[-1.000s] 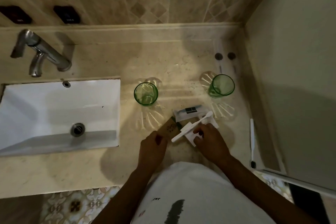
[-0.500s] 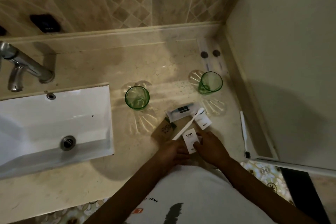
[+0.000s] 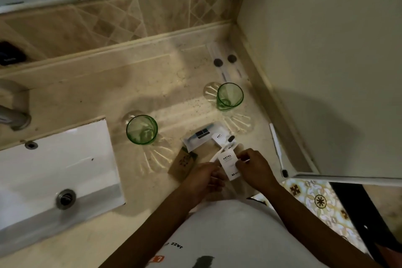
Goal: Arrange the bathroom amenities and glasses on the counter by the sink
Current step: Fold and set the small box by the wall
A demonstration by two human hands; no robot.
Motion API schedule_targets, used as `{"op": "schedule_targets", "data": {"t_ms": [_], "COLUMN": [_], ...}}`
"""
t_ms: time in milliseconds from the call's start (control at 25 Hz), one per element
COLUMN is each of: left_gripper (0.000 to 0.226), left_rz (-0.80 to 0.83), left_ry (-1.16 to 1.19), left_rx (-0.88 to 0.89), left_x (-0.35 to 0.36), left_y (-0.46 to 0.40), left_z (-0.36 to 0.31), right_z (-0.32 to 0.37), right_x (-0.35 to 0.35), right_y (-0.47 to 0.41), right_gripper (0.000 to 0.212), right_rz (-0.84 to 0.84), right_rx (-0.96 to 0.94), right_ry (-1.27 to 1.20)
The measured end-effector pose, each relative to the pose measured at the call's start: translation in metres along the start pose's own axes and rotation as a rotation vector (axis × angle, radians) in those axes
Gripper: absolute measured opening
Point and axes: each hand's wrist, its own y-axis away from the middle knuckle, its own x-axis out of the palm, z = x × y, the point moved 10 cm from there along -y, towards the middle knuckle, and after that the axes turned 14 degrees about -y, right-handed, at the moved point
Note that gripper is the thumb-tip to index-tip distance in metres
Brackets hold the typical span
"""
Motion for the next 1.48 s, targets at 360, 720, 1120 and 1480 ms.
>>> {"op": "schedule_targets", "data": {"t_ms": [360,720,1120,1480], "left_gripper": [0.027,0.035,0.028,0.031], "left_rz": [-0.144,-0.280,-0.663,-0.746], "left_ry": [0.135,0.182,0.041,-0.259], "left_rx": [0.184,0.430,0.551,0.343], "left_x": [-0.028,-0.080,-0.127,-0.141], "left_y": [0.015,0.023,-0.050,-0.157], "left_z": [-0.045,-0.157,-0.308,-0.326], "right_z": [0.093,0.197,0.254,0.225], "right_x": [0.027,0.021,-0.022,0.000], "right_y": [0.005,-0.044,-0.199,-0.304], "right_gripper": [0.020,0.035,0.029,0.035], "right_rz": [0.206,0.266,0.049,0.034], "right_rx": [-0.201,-0.459,-0.341,-0.318], "right_ry": [-0.359,-0.294,-0.519,-0.357]}}
